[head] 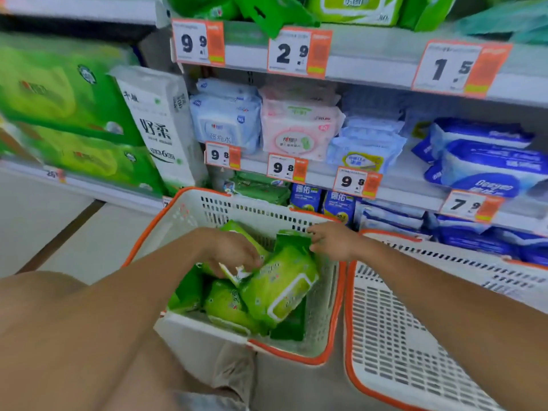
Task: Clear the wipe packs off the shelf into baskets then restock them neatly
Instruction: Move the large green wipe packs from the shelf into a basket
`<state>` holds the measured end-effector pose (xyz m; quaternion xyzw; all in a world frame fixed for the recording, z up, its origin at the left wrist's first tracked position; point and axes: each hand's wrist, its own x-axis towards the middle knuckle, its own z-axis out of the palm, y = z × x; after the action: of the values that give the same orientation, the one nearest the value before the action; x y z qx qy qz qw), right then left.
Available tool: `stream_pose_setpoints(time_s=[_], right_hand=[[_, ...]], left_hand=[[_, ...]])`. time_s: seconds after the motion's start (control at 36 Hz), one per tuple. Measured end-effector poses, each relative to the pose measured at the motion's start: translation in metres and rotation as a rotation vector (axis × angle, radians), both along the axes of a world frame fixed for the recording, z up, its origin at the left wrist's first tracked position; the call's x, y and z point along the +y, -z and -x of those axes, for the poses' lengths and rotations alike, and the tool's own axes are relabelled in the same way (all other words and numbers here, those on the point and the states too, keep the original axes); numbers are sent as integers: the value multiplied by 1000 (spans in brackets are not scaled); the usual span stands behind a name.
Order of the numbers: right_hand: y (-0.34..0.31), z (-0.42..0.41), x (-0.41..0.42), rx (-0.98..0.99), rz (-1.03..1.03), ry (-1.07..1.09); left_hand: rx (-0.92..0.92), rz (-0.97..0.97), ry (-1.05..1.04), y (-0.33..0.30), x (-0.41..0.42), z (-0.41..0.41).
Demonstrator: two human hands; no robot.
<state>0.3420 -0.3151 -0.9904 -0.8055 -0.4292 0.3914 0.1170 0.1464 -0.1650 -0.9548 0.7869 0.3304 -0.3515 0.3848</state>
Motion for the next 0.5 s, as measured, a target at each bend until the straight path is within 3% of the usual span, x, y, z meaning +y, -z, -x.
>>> stream_pose_setpoints(time_s=[0.06, 0.14, 0.25, 0.36, 0.42, 0.5], right_hand=[[6, -1, -2, 21, -53, 5], [-20, -13, -3, -24, -295, 86], [-126, -55, -7, -65, -745, 288], [-246, -107, -23, -217, -1132, 397], [-286, -137, -27, -387, -1199, 407], [-312, -191, -18, -490, -1097, 493]], left_hand=[[-107, -15, 59, -8, -7, -16], [-472, -128, 21, -37, -16, -50], [-1063, -268, -186, -115, -14, -101], [-1547, -544, -110, -212, -14, -163], [-1501, -684, 24, -244, -11, -203], [-1077, -857, 184, -267, -3, -259]])
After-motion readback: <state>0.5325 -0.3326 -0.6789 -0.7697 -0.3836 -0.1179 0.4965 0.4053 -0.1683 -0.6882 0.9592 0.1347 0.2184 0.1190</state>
